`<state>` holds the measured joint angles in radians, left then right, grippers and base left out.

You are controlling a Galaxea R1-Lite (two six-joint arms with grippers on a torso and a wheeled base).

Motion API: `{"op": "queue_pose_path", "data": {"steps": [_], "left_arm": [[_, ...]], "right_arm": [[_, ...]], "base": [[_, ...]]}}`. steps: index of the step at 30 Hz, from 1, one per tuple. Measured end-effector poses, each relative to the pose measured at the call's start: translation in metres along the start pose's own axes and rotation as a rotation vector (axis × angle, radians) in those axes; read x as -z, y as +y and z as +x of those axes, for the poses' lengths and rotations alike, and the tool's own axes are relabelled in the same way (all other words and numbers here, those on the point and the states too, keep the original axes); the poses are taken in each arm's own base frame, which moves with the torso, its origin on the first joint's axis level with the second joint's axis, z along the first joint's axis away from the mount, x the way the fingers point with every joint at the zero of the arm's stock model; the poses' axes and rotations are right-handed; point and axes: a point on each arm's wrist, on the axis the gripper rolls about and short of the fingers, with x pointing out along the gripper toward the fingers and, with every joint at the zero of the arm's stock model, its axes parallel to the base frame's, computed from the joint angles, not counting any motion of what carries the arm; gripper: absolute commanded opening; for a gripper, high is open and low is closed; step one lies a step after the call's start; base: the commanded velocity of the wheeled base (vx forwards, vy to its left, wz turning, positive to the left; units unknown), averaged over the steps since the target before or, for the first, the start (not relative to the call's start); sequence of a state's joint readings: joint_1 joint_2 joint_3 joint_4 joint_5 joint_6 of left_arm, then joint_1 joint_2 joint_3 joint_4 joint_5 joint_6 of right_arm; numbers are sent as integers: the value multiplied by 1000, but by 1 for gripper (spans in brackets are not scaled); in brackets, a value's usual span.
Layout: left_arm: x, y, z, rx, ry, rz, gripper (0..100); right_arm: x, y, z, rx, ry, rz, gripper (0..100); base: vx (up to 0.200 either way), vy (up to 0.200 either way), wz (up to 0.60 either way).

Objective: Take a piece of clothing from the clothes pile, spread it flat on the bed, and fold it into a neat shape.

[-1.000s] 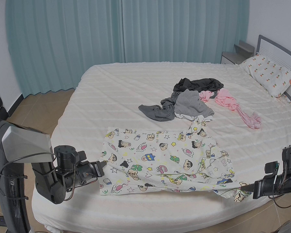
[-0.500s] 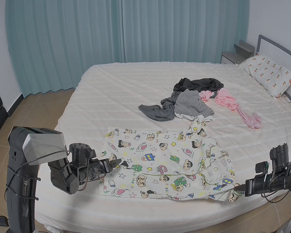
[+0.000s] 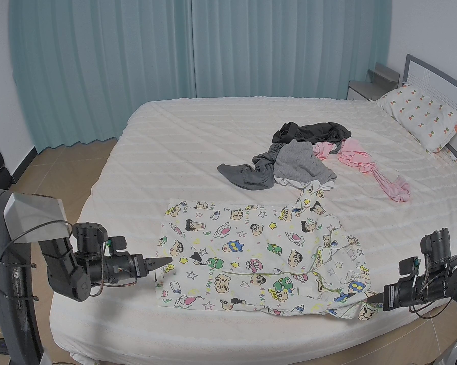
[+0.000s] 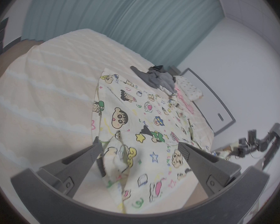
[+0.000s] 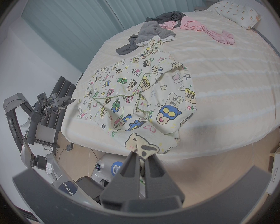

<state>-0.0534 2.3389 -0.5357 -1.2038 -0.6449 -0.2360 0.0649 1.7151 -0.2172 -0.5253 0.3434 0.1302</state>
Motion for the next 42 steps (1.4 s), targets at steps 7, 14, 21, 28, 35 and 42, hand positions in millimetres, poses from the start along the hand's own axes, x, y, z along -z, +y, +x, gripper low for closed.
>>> {"op": "queue_pose_path", "data": {"steps": [7,14,21,28,35,42], "left_arm": [[15,2,-12,31,51,100,100],[37,4,8,74,124,173,100],[45,-2,22,110,158,192,100],[46,-1,27,111,179,185,100],[47,-4,32,124,205,212,100],[48,-10,42,143,257,210,100]], "right_arm": [[1,0,0,-14,7,-1,0],[2,1,2,-20,17,-4,0],[3,2,3,-20,27,-6,0],[3,3,3,-23,27,-12,0],[4,4,3,-27,27,-19,0],[5,8,3,-33,32,-32,0]], "base": [[0,0,0],[0,0,0],[0,0,0],[0,0,0],[0,0,0],[0,0,0]]}}
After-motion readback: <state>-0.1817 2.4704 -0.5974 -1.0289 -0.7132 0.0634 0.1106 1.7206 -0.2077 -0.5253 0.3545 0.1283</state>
